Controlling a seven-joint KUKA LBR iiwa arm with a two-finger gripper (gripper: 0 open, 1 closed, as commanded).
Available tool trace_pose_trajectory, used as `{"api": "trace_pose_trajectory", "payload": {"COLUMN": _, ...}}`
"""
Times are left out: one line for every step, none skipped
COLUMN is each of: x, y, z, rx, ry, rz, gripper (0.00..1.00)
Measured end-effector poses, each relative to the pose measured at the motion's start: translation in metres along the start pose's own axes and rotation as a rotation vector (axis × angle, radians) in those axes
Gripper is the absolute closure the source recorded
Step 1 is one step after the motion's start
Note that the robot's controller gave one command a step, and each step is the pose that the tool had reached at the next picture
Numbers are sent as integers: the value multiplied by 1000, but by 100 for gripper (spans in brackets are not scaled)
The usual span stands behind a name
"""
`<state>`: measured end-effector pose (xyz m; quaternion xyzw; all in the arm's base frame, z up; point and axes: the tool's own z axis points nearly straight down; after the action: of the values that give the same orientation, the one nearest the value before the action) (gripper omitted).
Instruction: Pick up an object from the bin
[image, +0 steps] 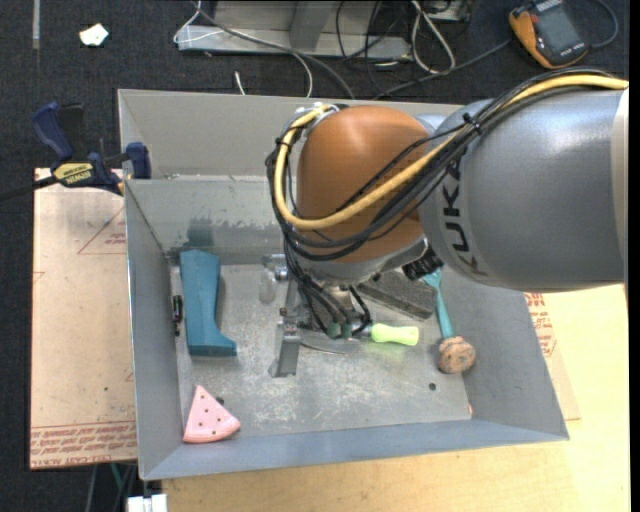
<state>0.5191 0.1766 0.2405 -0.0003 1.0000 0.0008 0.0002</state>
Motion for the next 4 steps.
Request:
{"api": "trace_pose_trajectory", "payload": {"x": -3, "y": -7, "z": -32, "rx": 2, "ry": 8, "rz": 101, "gripper": 0}}
{"api": "trace_pose_trajectory", "payload": {"x": -4, "y": -12, "z": -53, "rx": -2, "ry": -5, "rz": 154, "gripper": 0}}
{"api": "trace_pose_trajectory", "payload": {"x": -69, "y": -82, "z": 30, "rx": 2, "ry": -4, "rz": 142, "gripper": 0}}
{"api": "trace_pose_trajectory", "payload": {"x": -91, "y": -89, "z": 50, "rx": -6, "ry": -17, "rz": -39, "gripper": 0}}
